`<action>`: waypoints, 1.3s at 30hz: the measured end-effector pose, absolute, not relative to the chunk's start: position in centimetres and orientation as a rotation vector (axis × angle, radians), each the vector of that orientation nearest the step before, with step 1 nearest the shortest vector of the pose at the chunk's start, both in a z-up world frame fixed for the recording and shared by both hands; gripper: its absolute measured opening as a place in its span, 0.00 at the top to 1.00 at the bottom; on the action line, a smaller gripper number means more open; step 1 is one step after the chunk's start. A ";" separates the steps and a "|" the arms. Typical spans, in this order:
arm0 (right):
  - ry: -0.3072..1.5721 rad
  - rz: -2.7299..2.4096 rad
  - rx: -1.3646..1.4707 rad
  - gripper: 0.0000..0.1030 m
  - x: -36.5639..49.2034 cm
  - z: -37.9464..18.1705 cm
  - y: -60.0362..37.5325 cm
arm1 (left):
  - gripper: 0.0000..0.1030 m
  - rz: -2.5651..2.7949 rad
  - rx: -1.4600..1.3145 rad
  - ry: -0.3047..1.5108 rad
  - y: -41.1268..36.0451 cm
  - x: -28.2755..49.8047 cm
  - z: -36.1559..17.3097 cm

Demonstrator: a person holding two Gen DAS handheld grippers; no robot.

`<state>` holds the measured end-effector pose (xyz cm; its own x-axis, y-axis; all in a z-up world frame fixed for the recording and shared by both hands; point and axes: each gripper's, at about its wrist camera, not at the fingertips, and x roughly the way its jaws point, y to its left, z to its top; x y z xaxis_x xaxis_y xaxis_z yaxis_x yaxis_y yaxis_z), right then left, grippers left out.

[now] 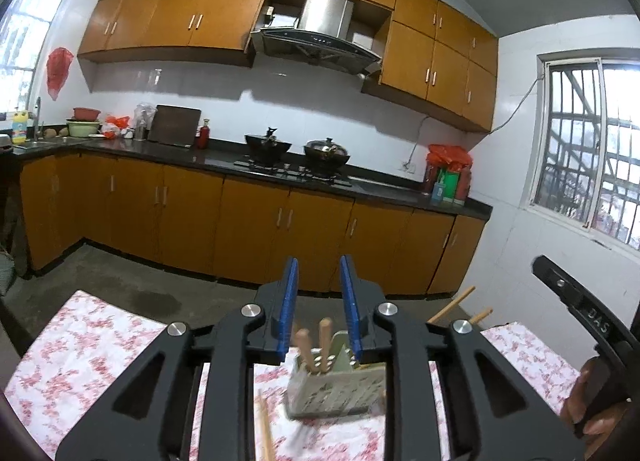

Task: Organize utensils
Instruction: 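Open the left gripper to drop its chopstick in the caddy while the right gripper releases its own, then move both open grippers back down to the loose chopsticks, then grasp a single chopstick with the right gripper while the left gripper grasps another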

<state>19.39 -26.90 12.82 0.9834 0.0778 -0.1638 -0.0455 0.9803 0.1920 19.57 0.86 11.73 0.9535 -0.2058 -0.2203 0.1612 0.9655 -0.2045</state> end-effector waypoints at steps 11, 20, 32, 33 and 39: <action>0.418 -0.013 0.216 0.68 17.1 4.9 -30.0 | 0.71 -0.059 -0.161 0.390 4.5 16.4 6.2; 0.691 0.003 0.201 0.68 17.4 -4.3 -28.3 | 0.71 0.004 -0.133 0.627 5.8 16.9 -2.0; 0.864 0.100 0.152 0.79 18.3 -9.2 -25.0 | 0.71 -0.050 -0.116 0.786 4.6 16.5 -7.4; 0.872 0.101 0.148 0.80 18.3 -9.5 -24.9 | 0.71 -0.054 -0.116 0.790 4.4 16.6 -7.6; 0.889 0.107 0.132 0.82 18.5 -10.1 -24.4 | 0.71 -0.084 -0.114 0.814 3.5 16.7 -8.2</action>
<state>18.49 -24.45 -10.09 0.6260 0.1478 -0.7657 -0.0387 0.9865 0.1588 16.69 3.54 -8.20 0.6837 -0.1190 -0.7200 0.0310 0.9905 -0.1342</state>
